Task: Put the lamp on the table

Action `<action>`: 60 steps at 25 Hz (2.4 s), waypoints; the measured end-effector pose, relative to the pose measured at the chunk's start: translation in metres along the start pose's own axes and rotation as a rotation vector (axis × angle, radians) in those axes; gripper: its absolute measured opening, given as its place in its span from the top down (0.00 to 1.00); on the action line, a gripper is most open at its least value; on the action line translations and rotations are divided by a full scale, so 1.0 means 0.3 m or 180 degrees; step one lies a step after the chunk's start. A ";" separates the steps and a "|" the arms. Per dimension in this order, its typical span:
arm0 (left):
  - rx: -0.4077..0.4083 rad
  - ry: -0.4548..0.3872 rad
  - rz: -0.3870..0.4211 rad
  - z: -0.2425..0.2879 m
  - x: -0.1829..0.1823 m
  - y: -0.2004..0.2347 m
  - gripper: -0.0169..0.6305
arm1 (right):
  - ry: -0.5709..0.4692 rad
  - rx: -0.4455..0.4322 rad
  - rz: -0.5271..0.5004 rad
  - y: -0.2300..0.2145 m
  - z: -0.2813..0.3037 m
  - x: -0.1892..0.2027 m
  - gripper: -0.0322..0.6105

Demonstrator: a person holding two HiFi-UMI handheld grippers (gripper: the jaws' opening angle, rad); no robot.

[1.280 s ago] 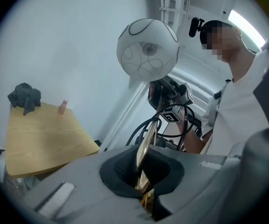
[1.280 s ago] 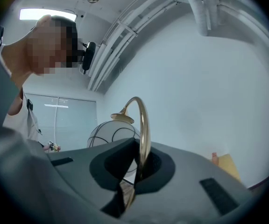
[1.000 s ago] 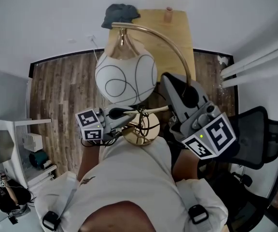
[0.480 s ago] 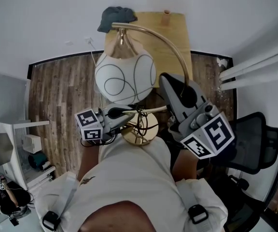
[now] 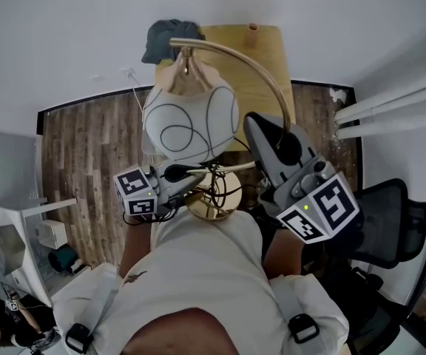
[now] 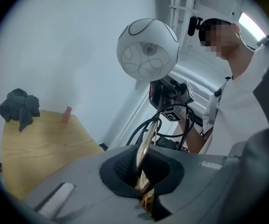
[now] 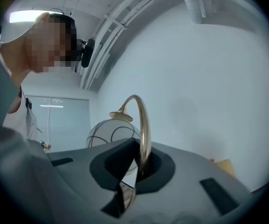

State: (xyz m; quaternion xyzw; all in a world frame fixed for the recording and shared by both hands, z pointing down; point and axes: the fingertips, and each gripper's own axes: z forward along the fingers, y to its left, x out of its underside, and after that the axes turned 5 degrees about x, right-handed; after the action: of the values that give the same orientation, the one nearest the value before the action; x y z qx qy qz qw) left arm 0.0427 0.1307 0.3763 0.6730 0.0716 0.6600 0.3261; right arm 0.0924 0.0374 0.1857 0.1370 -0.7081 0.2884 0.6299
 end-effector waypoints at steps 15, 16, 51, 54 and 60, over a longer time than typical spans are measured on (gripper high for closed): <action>0.0234 0.0094 0.0056 -0.050 -0.173 0.301 0.98 | 0.0055 0.0243 0.0006 -0.163 0.309 -0.006 0.95; 0.0255 0.0099 0.0056 -0.054 -0.181 0.319 0.98 | 0.0054 0.0265 0.0008 -0.172 0.327 -0.005 0.95; 0.0265 0.0078 0.0032 0.134 -0.350 0.840 0.98 | 0.0250 0.0415 0.0048 -0.648 0.658 0.053 0.95; 0.0248 0.0071 0.0001 0.161 -0.346 0.881 0.98 | 0.0267 0.0413 0.0079 -0.693 0.672 0.071 0.95; 0.0246 0.0071 -0.0034 0.209 -0.343 0.967 0.98 | 0.0345 0.0447 0.0079 -0.776 0.703 0.108 0.95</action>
State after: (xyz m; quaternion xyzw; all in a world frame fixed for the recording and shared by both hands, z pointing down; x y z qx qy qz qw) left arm -0.0079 -0.1704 0.4497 0.6773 0.1042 0.6625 0.3026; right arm 0.0452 -0.2649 0.2634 0.1562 -0.6526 0.3520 0.6525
